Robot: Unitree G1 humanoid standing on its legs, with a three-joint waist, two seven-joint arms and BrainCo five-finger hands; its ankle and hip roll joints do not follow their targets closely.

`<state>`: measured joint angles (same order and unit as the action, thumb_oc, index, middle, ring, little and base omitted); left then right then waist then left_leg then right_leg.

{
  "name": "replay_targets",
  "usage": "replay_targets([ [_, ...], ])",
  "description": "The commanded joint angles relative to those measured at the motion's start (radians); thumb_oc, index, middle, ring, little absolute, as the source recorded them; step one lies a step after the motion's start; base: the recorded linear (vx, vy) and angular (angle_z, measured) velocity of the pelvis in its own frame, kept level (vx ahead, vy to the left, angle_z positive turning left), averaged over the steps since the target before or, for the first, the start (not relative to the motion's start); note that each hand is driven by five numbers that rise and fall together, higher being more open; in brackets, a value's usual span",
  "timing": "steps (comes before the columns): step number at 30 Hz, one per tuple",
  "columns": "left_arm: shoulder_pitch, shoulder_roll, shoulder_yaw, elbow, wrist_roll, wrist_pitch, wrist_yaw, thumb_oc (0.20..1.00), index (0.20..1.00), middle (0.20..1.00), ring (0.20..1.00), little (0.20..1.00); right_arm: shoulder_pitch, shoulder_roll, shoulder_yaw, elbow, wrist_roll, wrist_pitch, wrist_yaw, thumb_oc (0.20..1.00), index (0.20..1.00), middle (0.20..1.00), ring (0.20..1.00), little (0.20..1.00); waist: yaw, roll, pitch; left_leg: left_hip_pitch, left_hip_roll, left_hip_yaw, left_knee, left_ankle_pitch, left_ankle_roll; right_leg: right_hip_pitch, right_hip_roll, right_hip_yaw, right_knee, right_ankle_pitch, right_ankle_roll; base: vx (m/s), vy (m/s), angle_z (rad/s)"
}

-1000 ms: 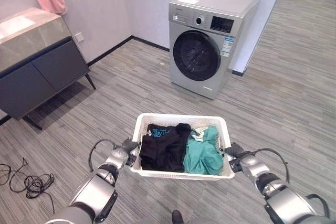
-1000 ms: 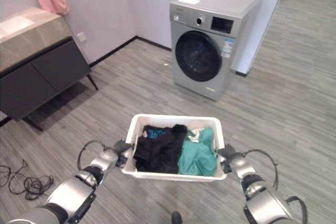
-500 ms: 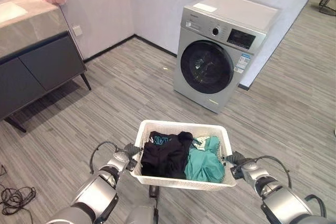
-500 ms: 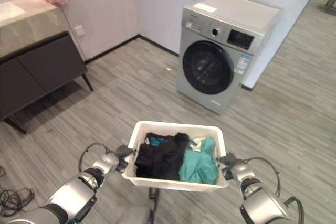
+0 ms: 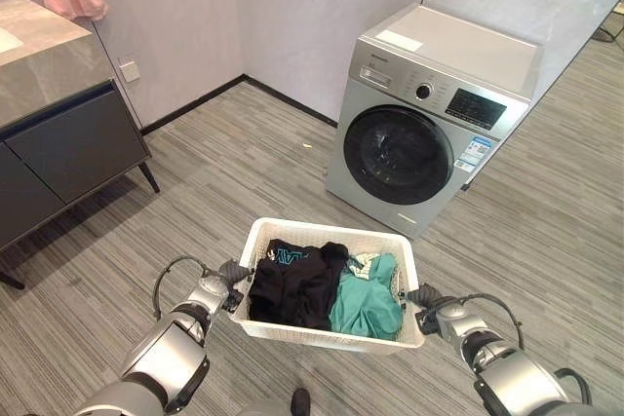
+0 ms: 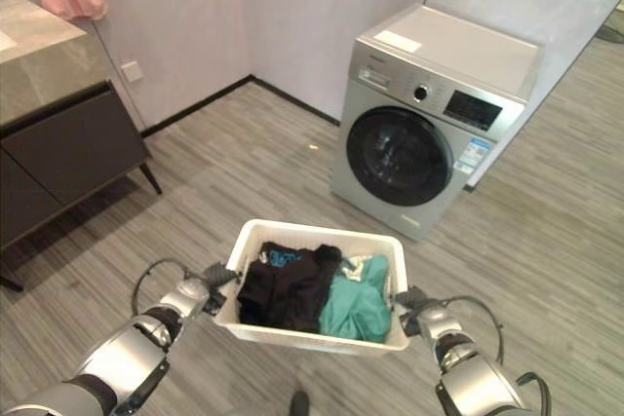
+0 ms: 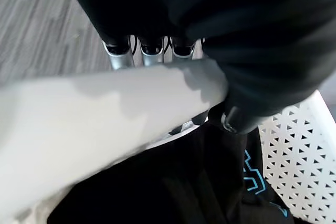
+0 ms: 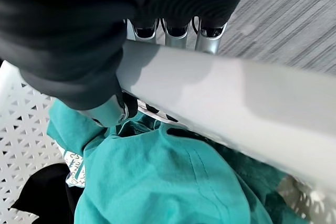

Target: Grab the laundry basket,head to the washer,open it,put in the laundry and shut it.

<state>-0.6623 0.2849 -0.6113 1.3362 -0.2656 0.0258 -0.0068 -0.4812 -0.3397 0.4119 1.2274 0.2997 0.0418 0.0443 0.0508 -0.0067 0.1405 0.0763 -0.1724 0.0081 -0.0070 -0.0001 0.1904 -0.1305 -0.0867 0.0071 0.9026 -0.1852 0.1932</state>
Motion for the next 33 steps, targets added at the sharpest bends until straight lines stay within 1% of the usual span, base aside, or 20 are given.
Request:
replay_targets([
  [1,-0.074,0.003,0.085,0.016,-0.055,-0.056,-0.020,0.200,0.200,0.200,0.200,0.200,-0.056,-0.061,-0.028,-0.021,0.057,-0.060,0.058,0.200,0.200,0.200,0.200,0.200,-0.019,0.038,-0.055,-0.053,0.099,-0.014,0.088,-0.031,-0.128,0.032,0.016,-0.112,-0.454,0.174,-0.049,0.20,0.006,0.22],
  [2,-0.077,0.004,0.087,0.020,-0.047,-0.055,-0.024,0.200,0.200,0.200,0.200,0.200,-0.064,-0.059,-0.024,-0.019,0.057,-0.060,0.061,0.200,0.200,0.200,0.200,0.200,-0.023,0.039,-0.053,-0.043,0.103,-0.017,0.090,-0.042,-0.135,0.039,0.001,-0.136,-0.527,0.149,-0.059,0.18,-0.059,-0.06],
  [3,-0.086,0.004,0.085,0.025,-0.043,-0.057,-0.024,0.200,0.200,0.200,0.200,0.200,-0.072,-0.059,-0.018,-0.013,0.059,-0.061,0.061,0.200,0.200,0.200,0.200,0.200,-0.029,0.035,-0.053,-0.036,0.102,-0.027,0.094,-0.052,-0.144,0.027,0.001,-0.120,-0.612,0.148,-0.061,0.16,-0.083,-0.17],
  [4,-0.088,0.003,0.081,0.027,-0.044,-0.059,-0.023,0.200,0.200,0.200,0.200,0.200,-0.076,-0.059,-0.014,-0.006,0.062,-0.061,0.064,0.200,0.200,0.200,0.200,0.200,-0.033,0.034,-0.050,-0.027,0.100,-0.037,0.100,-0.061,-0.148,0.033,0.001,-0.102,-0.654,0.157,-0.058,0.17,-0.091,0.22],
  [5,-0.099,0.000,0.075,0.032,-0.049,-0.063,-0.016,0.200,0.200,0.200,0.200,0.200,-0.088,-0.067,-0.003,0.002,0.067,-0.064,0.062,0.200,0.200,0.200,0.200,0.200,-0.041,0.028,-0.052,-0.027,0.094,-0.048,0.113,-0.057,-0.158,0.029,0.003,-0.056,-0.719,0.171,-0.053,0.13,-0.106,0.68],
  [6,-0.101,-0.006,0.069,0.035,-0.049,-0.063,-0.016,0.200,0.200,0.200,0.200,0.200,-0.085,-0.069,-0.005,0.014,0.074,-0.059,0.070,0.200,0.200,0.200,0.200,0.200,-0.042,0.021,-0.053,-0.030,0.095,-0.049,0.141,-0.055,-0.168,0.060,0.006,-0.044,-0.740,0.172,-0.047,0.11,-0.156,0.24],
  [7,-0.106,-0.006,0.076,0.039,-0.055,-0.063,-0.014,0.200,0.200,0.200,0.200,0.200,-0.084,-0.066,-0.006,0.017,0.077,-0.060,0.068,0.200,0.200,0.200,0.200,0.200,-0.032,0.008,-0.057,-0.035,0.095,-0.042,0.152,-0.058,-0.177,0.092,0.003,-0.040,-0.776,0.178,-0.055,0.07,-0.150,0.09],
  [8,-0.103,-0.008,0.075,0.040,-0.053,-0.063,-0.019,0.200,0.200,0.200,0.200,0.200,-0.078,-0.066,-0.006,0.019,0.079,-0.059,0.069,0.200,0.200,0.200,0.200,0.200,-0.028,0.004,-0.059,-0.034,0.094,-0.043,0.150,-0.062,-0.178,0.106,0.005,-0.042,-0.796,0.180,-0.059,0.09,-0.201,-0.22],
  [9,-0.089,-0.014,0.086,0.039,-0.047,-0.067,-0.020,0.200,0.200,0.200,0.200,0.200,-0.068,-0.069,-0.013,0.029,0.086,-0.060,0.071,0.200,0.200,0.200,0.200,0.200,-0.017,-0.005,-0.073,-0.031,0.098,-0.043,0.143,-0.067,-0.185,0.146,0.012,-0.058,-0.844,0.180,-0.068,0.08,-0.232,0.24],
  [10,-0.080,-0.020,0.089,0.041,-0.043,-0.069,-0.022,0.200,0.200,0.200,0.200,0.200,-0.064,-0.069,-0.014,0.036,0.091,-0.064,0.071,0.200,0.200,0.200,0.200,0.200,-0.013,-0.007,-0.081,-0.033,0.104,-0.047,0.140,-0.065,-0.194,0.166,0.016,-0.067,-0.869,0.181,-0.074,0.07,-0.205,0.07],
  [14,-0.074,-0.027,0.094,0.043,-0.046,-0.071,-0.021,0.200,0.200,0.200,0.200,0.200,-0.056,-0.072,-0.012,0.040,0.098,-0.066,0.071,0.200,0.200,0.200,0.200,0.200,-0.017,-0.010,-0.084,-0.035,0.116,-0.059,0.127,-0.066,-0.205,0.180,0.025,-0.076,-0.889,0.174,-0.086,0.03,-0.155,-0.06],
  [16,-0.058,-0.034,0.103,0.058,-0.041,-0.070,-0.024,0.200,0.200,0.200,0.200,0.200,-0.038,-0.066,-0.019,0.048,0.110,-0.070,0.067,0.200,0.200,0.200,0.200,0.200,-0.029,-0.014,-0.082,-0.034,0.130,-0.074,0.104,-0.062,-0.218,0.187,0.034,-0.089,-0.898,0.167,-0.095,0.03,-0.201,-0.08],
  [22,-0.050,-0.031,0.118,0.063,-0.045,-0.071,-0.024,0.200,0.200,0.200,0.200,0.200,-0.028,-0.056,-0.018,0.051,0.113,-0.069,0.066,0.200,0.200,0.200,0.200,0.200,-0.038,-0.011,-0.085,-0.029,0.140,-0.075,0.084,-0.065,-0.221,0.187,0.040,-0.090,-0.898,0.158,-0.102,0.01,-0.083,0.07],
  [23,-0.043,-0.014,0.135,0.066,-0.041,-0.070,-0.018,0.200,0.200,0.200,0.200,0.200,-0.020,-0.044,-0.011,0.044,0.110,-0.074,0.063,0.200,0.200,0.200,0.200,0.200,-0.045,-0.009,-0.081,-0.028,0.149,-0.073,0.073,-0.059,-0.225,0.180,0.047,-0.088,-0.888,0.154,-0.108,-0.02,-0.067,-0.01],
  [28,-0.033,0.009,0.161,0.070,-0.049,-0.071,-0.016,0.200,0.200,0.200,0.200,0.200,-0.014,-0.028,0.004,0.000,0.099,-0.080,0.052,0.200,0.200,0.200,0.200,0.200,-0.063,-0.009,-0.086,-0.017,0.160,-0.063,0.043,-0.051,-0.227,0.173,0.058,-0.075,-0.878,0.148,-0.116,0.00,-0.025,-0.02],
  [29,-0.023,0.020,0.179,0.070,-0.050,-0.070,-0.009,0.200,0.200,0.200,0.200,0.200,-0.017,-0.012,0.010,-0.011,0.099,-0.084,0.040,0.200,0.200,0.200,0.200,0.200,-0.070,-0.009,-0.091,-0.015,0.164,-0.055,0.034,-0.047,-0.228,0.173,0.061,-0.068,-0.880,0.149,-0.119,-0.01,-0.026,-0.03],
  [33,-0.014,0.021,0.183,0.040,-0.070,-0.076,0.004,0.200,0.200,0.200,0.200,0.200,-0.021,-0.010,0.004,-0.013,0.113,-0.084,0.022,0.200,0.200,0.200,0.200,0.200,-0.070,-0.005,-0.094,-0.020,0.165,-0.053,0.036,-0.046,-0.228,0.175,0.062,-0.067,-0.886,0.151,-0.121,-0.01,-0.016,-0.02],
])
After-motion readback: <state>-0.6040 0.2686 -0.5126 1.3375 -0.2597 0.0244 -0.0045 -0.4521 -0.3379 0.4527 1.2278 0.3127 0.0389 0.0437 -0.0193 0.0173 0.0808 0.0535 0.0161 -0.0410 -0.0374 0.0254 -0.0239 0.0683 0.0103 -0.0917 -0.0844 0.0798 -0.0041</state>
